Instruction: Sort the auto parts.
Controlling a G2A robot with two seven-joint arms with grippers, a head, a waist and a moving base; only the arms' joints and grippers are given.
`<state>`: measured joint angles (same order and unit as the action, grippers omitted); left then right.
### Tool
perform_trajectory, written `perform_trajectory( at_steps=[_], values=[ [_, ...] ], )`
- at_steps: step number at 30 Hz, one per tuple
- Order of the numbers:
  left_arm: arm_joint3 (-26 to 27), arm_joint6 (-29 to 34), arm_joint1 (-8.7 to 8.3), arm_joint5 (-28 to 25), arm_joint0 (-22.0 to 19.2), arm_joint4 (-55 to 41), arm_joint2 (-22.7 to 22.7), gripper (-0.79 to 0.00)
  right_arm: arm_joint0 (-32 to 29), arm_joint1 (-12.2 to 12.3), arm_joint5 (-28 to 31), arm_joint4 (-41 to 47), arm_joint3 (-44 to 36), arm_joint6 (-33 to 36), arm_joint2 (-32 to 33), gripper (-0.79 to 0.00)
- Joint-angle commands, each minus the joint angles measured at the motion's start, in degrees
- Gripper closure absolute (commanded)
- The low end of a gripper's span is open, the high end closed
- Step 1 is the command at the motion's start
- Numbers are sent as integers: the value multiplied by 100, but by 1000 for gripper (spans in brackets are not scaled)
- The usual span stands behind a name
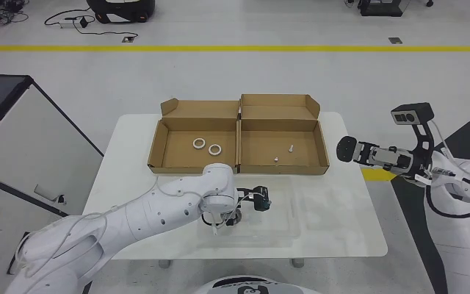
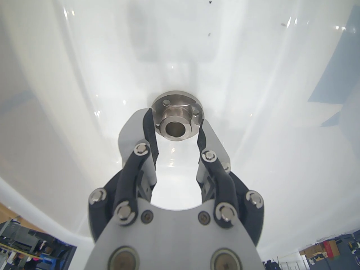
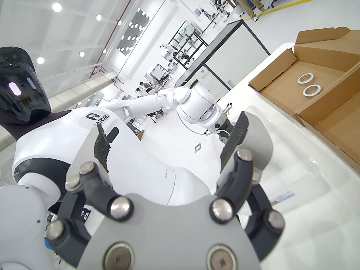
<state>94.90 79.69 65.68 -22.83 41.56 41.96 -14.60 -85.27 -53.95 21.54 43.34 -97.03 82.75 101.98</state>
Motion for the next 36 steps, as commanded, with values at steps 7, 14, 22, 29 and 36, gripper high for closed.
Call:
perform_trajectory(
  at_steps=[7,14,22,29,36],
  values=[
    [-50,-12,-5,-69,46,-10,-76,-360,0,0,0,0,0,0,0,-785],
    [-121,-22,9,-119,70,-48,-129,-385,0,0,0,0,0,0,0,-785],
    [-198,-37,37,-171,104,-89,-156,-369,0,0,0,0,0,0,0,-785],
    [-269,-69,66,-231,129,-72,-159,-299,0,0,0,0,0,0,0,-785],
    [-335,-94,97,-250,142,-44,-170,0,0,0,0,0,0,0,0,-785]
  ],
)
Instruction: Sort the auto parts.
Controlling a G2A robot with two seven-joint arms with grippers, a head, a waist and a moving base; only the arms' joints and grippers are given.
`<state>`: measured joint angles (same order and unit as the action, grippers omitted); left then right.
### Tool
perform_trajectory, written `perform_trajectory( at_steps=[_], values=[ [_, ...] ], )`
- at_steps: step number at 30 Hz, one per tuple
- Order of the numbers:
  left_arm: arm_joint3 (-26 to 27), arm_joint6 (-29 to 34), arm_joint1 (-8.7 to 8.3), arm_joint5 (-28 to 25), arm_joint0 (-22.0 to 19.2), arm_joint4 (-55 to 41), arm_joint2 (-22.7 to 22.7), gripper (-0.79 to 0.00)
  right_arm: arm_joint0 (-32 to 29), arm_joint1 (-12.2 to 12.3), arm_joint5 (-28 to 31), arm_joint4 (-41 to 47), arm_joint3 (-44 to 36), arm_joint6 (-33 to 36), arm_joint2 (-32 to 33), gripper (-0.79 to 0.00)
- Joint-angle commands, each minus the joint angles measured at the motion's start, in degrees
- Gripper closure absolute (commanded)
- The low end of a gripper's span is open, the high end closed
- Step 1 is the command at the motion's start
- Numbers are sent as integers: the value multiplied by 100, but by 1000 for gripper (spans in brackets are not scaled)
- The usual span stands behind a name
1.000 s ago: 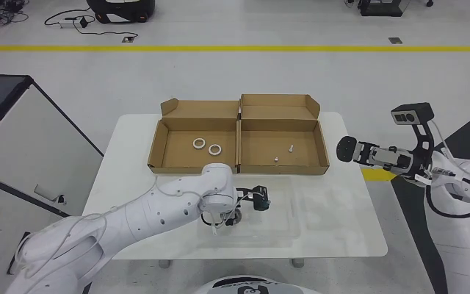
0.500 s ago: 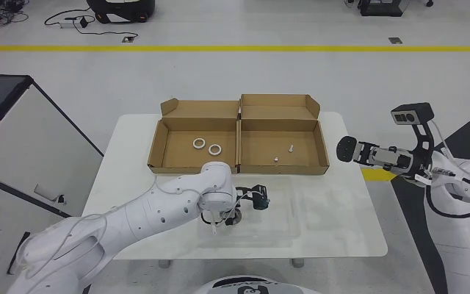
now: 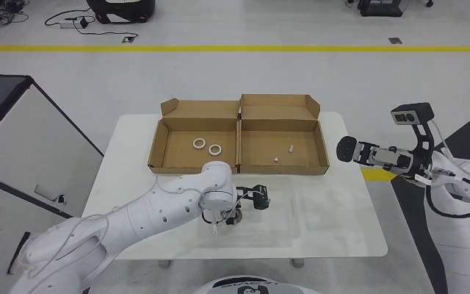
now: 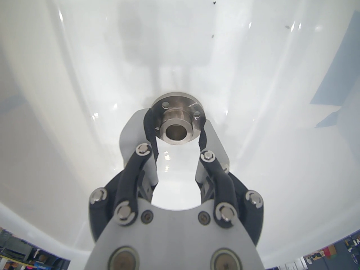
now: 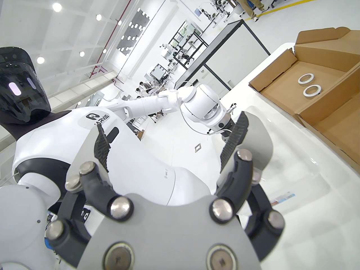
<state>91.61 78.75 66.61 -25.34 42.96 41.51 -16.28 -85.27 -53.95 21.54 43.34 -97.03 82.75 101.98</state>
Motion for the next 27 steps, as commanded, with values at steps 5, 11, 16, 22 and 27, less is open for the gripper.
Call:
perform_trajectory(
  at_steps=[5,11,16,22,27],
  values=[
    [2,-4,14,-2,1,26,-32,0,0,0,0,0,0,0,0,-785],
    [53,35,15,16,10,45,-51,0,0,0,0,0,0,0,0,-785],
    [99,73,4,53,-4,37,-56,-311,0,0,0,0,0,0,0,-785],
    [174,83,-23,64,-18,13,-98,-311,0,0,0,0,0,0,0,-785],
    [186,67,-37,48,2,13,-135,-289,0,0,0,0,0,0,0,-785]
  ],
)
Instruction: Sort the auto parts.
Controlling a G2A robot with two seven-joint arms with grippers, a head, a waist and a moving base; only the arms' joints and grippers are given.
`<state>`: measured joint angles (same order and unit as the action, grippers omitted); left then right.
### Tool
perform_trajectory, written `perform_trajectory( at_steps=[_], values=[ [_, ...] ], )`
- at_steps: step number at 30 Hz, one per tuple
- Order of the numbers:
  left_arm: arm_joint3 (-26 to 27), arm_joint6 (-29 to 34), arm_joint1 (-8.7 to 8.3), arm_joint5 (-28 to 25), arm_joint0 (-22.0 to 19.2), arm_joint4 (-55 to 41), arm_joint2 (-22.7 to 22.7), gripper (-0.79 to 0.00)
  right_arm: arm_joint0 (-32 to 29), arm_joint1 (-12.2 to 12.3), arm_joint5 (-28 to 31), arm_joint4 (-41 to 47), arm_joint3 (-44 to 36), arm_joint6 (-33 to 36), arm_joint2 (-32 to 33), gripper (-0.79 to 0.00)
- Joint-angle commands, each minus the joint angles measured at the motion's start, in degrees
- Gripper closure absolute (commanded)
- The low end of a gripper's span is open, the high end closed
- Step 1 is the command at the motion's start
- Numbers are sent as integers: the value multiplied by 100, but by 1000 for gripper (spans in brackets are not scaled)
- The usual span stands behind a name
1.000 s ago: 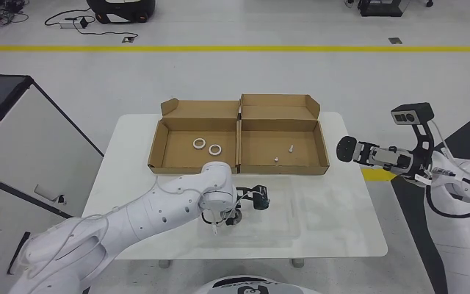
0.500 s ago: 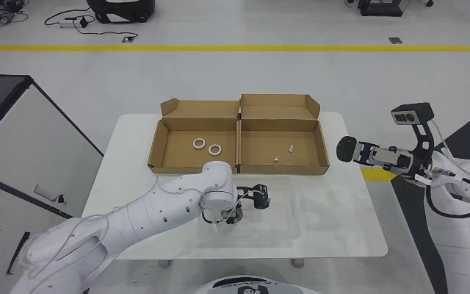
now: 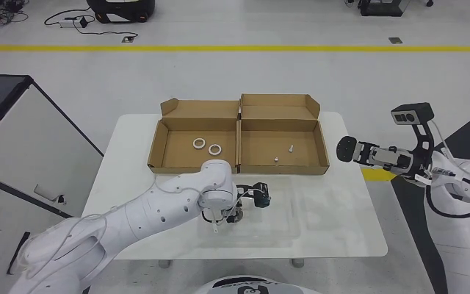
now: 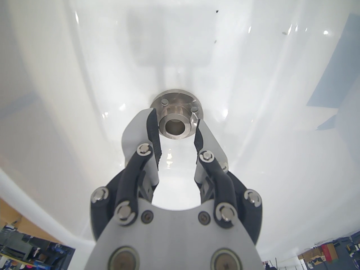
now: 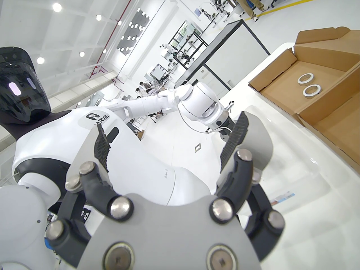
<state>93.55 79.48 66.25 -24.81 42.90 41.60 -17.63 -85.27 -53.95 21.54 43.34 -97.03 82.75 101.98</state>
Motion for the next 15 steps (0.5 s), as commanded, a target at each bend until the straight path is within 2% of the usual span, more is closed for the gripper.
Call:
perform_trajectory(
  at_steps=[1,15],
  values=[
    [-19,-15,0,-14,14,11,0,-283,0,0,0,0,0,0,0,-785],
    [-135,-79,37,-79,22,23,10,-271,0,0,0,0,0,0,0,-785]
  ],
)
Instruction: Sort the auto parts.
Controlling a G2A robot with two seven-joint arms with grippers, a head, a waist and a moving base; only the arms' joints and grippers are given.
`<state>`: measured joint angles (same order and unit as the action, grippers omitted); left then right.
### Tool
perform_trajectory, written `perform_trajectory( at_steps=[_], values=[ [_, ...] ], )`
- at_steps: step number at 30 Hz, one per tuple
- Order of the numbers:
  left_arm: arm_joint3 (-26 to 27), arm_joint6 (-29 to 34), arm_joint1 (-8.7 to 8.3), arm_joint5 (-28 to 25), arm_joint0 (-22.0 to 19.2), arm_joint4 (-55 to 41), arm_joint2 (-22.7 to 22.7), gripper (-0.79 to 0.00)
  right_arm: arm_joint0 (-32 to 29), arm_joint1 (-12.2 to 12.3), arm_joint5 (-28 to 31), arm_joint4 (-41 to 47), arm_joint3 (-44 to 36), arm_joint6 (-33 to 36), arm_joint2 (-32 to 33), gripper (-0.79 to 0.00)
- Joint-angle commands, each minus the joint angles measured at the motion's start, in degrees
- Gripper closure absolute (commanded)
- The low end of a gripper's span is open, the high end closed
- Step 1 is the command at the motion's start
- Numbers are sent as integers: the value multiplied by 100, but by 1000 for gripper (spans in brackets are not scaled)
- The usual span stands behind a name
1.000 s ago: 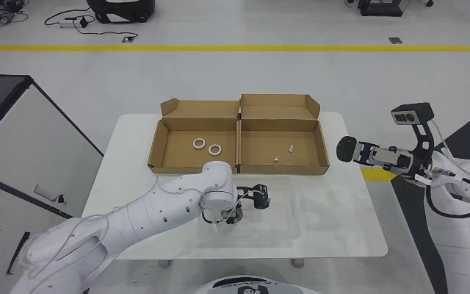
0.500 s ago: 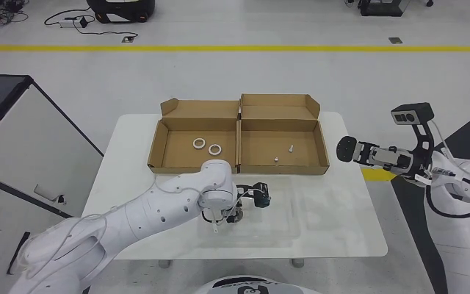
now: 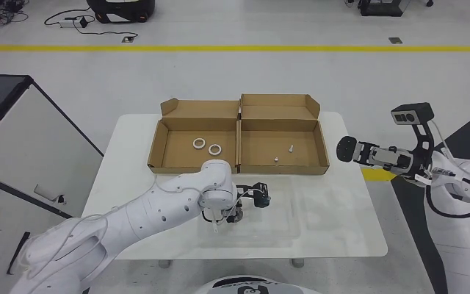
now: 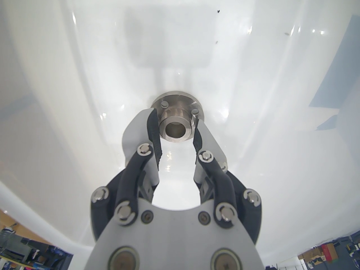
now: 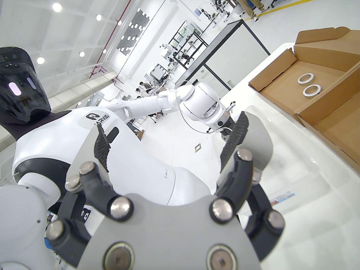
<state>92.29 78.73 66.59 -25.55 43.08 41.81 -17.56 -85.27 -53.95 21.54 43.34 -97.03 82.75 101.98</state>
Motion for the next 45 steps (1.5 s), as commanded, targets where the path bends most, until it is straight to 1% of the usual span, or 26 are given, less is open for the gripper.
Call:
perform_trajectory(
  at_steps=[1,3,7,8,9,10,11,18,25,29,34,41,45],
  values=[
    [-18,-8,6,-8,7,2,7,-262,0,0,0,0,0,0,0,-785],
    [-36,-15,14,-14,12,3,13,-240,0,0,0,0,0,0,0,-785],
    [-75,-30,28,-30,19,9,23,-246,0,0,0,0,0,0,0,-785],
    [-81,-33,31,-33,20,11,24,-231,0,0,0,0,0,0,0,-785],
    [-86,-35,34,-34,21,13,25,-188,0,0,0,0,0,0,0,-785],
    [-94,-33,36,-30,23,11,21,-126,0,0,0,0,0,0,0,-785],
    [-96,-31,39,-31,25,11,18,0,0,0,0,0,0,0,0,-785],
    [-12,-76,16,48,47,-21,-98,0,0,0,0,0,0,0,0,-785],
    [255,-36,-110,97,77,-47,-380,0,0,0,0,0,0,0,0,-785],
    [515,18,-238,115,114,-45,-653,0,0,0,0,0,0,0,0,-785],
    [971,85,-460,85,217,-24,-1081,0,0,0,0,0,0,0,0,-785],
    [1625,34,-888,33,408,21,-1626,0,0,0,0,0,0,0,0,-785],
    [1945,-136,-1169,-136,569,-81,-2000,0,0,0,0,0,0,0,0,-785]
  ],
)
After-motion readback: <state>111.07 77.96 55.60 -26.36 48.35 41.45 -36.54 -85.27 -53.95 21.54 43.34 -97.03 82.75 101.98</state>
